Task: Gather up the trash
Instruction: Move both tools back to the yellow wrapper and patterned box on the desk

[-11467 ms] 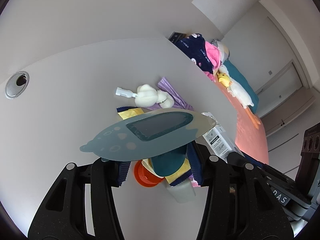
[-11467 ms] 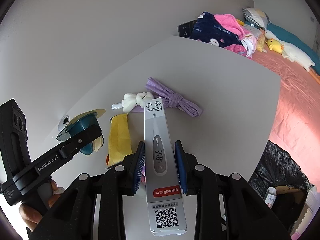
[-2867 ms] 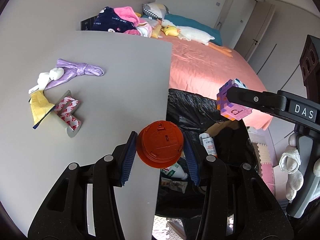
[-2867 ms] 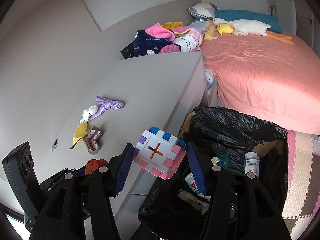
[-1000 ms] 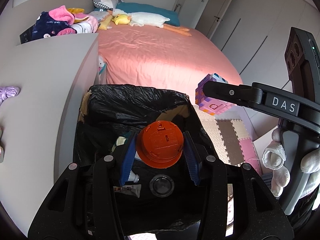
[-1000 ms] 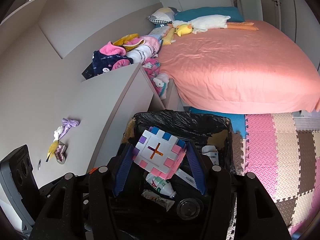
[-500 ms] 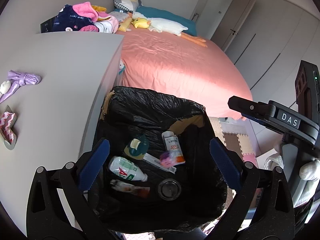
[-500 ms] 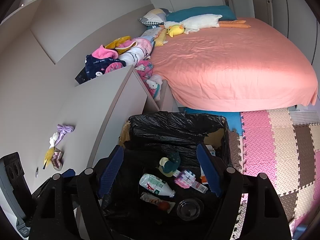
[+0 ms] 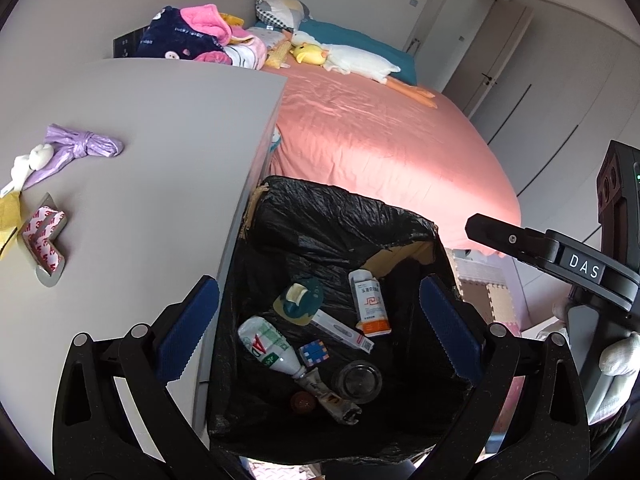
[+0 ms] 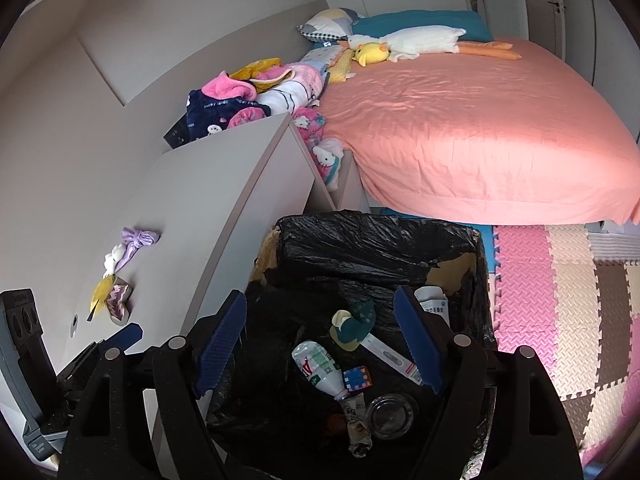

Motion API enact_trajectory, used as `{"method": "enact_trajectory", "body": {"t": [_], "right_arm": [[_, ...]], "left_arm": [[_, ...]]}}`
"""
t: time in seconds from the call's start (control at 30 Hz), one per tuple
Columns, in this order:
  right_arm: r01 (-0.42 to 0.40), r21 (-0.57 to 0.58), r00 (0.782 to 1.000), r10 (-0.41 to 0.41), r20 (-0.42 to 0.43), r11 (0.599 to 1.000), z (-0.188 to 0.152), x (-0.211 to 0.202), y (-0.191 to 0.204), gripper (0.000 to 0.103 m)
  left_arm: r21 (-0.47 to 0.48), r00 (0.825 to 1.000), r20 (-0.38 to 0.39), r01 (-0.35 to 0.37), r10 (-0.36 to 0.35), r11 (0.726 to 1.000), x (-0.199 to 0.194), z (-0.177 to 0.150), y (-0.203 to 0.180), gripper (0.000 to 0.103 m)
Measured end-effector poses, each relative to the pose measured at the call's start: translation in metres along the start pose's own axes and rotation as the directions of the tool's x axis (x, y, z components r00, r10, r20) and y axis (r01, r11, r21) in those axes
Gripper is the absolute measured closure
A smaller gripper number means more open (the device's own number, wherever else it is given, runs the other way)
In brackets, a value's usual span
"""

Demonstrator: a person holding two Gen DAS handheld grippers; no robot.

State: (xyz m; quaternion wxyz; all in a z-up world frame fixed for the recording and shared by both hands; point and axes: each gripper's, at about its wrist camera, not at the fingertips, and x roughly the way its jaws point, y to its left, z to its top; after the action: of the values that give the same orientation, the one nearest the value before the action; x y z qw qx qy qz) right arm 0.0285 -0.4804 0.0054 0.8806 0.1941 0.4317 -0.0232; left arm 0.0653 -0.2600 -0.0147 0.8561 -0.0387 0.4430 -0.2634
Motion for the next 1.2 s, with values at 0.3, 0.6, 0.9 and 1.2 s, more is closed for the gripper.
{"method": "enact_trajectory", "body": {"t": [0.3,0.6,0.9,1.2], "right_arm": [[-0.041,-0.033,0.999,0.04,-0.015,0.999,-0.002,0.014,0.031,0.026],[-0.118,-0.034,0.993,0.119,0.005,0.992,0.003,0.026,0.067,0.026],[-0.156,-0.08,0.988,0.154,-0.025,0.985,0.003,0.047,0.111,0.026],[-0.157,-0.125,0.987,0.15,-0.062,0.98,-0.001,0.069,0.147,0.026]], "left_arm": [[-0.023,0.999,0.027,-0.036,0.037,0.999,-0.015,0.005,0.028,0.007],[-0.066,0.995,0.061,-0.08,0.084,0.995,-0.036,0.012,0.068,0.007],[-0.129,0.987,0.089,-0.119,0.131,0.984,-0.057,0.017,0.115,0.007],[-0.237,0.981,0.103,-0.139,0.167,0.961,-0.067,0.02,0.167,0.007]]}}
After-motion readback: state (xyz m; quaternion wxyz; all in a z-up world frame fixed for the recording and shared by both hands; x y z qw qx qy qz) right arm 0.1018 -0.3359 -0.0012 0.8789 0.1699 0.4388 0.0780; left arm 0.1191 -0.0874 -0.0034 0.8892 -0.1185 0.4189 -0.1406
